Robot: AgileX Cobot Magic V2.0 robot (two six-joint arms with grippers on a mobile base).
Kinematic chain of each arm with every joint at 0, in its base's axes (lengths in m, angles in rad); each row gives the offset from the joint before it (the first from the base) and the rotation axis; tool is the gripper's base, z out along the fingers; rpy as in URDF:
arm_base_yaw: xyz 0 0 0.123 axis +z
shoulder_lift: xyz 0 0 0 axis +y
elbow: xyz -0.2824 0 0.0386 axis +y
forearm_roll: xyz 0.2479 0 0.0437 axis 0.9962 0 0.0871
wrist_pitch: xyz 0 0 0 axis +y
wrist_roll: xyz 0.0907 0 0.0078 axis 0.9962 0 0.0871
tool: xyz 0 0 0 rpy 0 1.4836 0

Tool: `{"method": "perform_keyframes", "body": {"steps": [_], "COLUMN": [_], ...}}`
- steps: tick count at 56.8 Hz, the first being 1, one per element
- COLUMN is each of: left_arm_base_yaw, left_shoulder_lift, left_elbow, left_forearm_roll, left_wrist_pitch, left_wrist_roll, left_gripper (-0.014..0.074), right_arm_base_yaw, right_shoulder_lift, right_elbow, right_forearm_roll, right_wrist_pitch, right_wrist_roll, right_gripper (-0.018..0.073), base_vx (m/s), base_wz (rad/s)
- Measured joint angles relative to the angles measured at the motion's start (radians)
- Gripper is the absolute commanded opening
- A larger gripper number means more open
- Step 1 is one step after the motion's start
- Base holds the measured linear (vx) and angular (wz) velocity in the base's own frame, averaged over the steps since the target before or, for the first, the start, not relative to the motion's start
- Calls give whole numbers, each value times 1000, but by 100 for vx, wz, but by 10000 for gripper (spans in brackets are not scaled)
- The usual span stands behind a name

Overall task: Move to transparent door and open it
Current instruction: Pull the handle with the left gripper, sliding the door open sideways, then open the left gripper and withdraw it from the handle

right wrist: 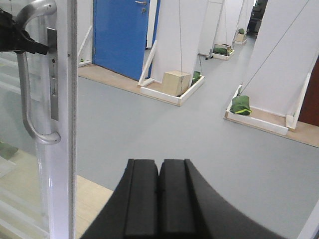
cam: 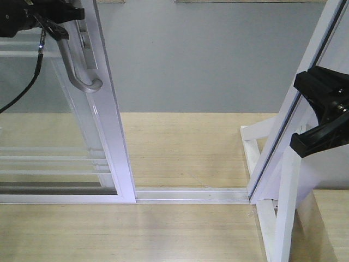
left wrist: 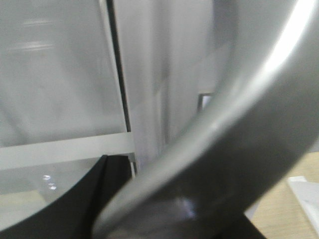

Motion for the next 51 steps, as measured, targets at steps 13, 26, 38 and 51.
{"method": "perform_keyframes", "body": {"steps": [13, 26, 38, 51], "left_arm_base_yaw": [18, 32, 30, 24], "left_shoulder_lift": [-69, -214, -439, -648], "left_elbow": [91, 265, 438, 665], "left_forearm_roll": [-5, -21, -21, -25], "left_wrist_pitch": [-126, -166, -185, -179], "left_wrist_roll": [60, 96, 93, 46], "left_gripper": [1, 1, 1, 1], "right_arm_base_yaw": [0, 0, 0, 0], "right_shoulder_lift": [0, 0, 0, 0], "right_elbow": [0, 0, 0, 0], "right_forearm_roll": [0, 0, 0, 0], "right_wrist_pitch": [-1, -3, -4, -5], "right_wrist_roll": [-12, -15, -18, -18], "right_gripper": [-5, -5, -5, -5], "base_vx": [0, 1, 0, 0], "base_wz": [0, -3, 1, 0]}}
